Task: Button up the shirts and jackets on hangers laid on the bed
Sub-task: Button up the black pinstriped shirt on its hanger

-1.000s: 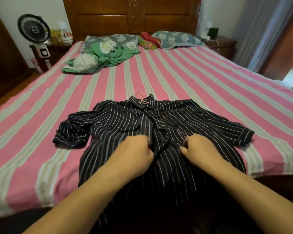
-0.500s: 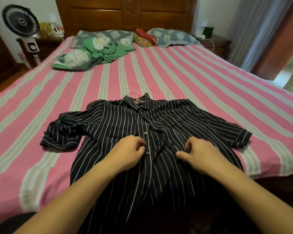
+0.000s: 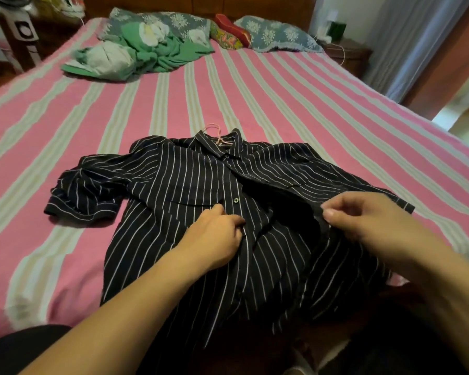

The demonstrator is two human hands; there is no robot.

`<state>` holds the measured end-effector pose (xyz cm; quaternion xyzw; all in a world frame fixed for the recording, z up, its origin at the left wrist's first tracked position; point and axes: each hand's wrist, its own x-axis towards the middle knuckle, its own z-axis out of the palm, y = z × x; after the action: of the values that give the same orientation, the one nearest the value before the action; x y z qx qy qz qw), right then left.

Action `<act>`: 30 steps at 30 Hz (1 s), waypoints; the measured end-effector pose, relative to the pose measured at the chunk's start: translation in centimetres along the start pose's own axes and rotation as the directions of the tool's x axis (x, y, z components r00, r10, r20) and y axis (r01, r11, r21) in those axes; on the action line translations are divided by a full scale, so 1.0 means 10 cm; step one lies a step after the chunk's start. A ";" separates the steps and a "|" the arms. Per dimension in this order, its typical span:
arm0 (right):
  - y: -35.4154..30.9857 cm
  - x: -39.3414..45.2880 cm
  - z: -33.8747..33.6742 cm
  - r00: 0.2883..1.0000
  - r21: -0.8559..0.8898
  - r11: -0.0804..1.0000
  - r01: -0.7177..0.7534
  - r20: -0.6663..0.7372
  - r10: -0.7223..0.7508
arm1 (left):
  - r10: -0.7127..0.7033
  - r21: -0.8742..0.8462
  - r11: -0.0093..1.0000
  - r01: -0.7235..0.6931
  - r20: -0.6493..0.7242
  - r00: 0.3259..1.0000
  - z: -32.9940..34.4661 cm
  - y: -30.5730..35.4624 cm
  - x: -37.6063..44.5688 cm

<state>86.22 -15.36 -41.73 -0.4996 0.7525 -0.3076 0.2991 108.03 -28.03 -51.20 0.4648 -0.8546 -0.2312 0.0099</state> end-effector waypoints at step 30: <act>-0.05 1.50 1.16 0.957 0.275 0.926 -0.260 0.203 0.208 | -0.207 -0.281 0.947 0.156 -0.161 0.965 -0.01 -0.16 0.80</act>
<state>90.47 -31.45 -50.87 -0.3793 0.7232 -0.3361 0.4691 104.75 -35.13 -53.35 0.5558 -0.7644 -0.2989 0.1318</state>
